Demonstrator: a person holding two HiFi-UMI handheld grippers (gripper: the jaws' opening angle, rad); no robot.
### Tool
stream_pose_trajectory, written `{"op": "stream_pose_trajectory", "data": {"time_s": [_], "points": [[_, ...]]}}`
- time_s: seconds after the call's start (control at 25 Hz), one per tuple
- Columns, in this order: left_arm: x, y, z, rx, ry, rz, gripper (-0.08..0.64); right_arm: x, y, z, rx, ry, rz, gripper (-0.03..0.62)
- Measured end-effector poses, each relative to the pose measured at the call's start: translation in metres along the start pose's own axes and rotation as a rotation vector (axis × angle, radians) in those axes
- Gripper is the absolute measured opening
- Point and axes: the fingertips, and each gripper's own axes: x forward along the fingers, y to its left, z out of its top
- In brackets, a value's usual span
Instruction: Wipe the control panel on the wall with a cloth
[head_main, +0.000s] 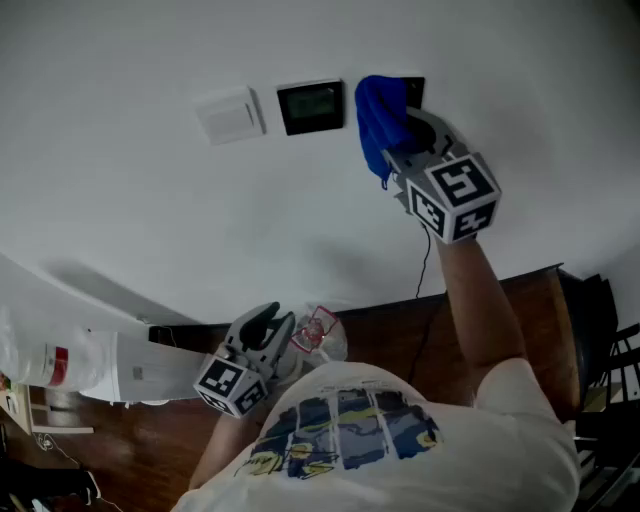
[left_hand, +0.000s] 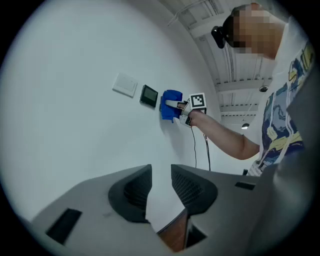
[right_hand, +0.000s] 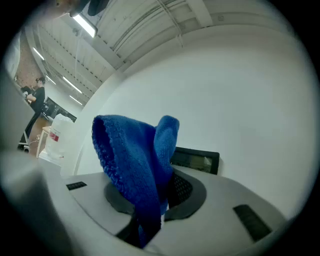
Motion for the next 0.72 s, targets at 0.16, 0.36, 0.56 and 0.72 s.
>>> {"op": "stream_pose_trajectory", "data": {"time_s": [0.16, 0.36, 0.56, 0.72], "points": [[-0.001, -0.001, -0.001, -0.002, -0.009, 0.002, 0.097, 0.004, -0.003, -0.001, -0.018, 0.011, -0.014, 0.091], [0.000, -0.001, -0.003, -0.005, -0.008, 0.002, 0.097, 0.004, -0.013, -0.006, -0.020, 0.022, -0.023, 0.092], [0.002, -0.005, -0.003, -0.009, -0.004, -0.006, 0.097, -0.007, -0.029, -0.011, -0.021, 0.032, -0.057, 0.092], [0.004, -0.009, -0.004, -0.010, -0.007, -0.016, 0.097, -0.021, -0.049, -0.015, -0.016, 0.041, -0.101, 0.092]]}}
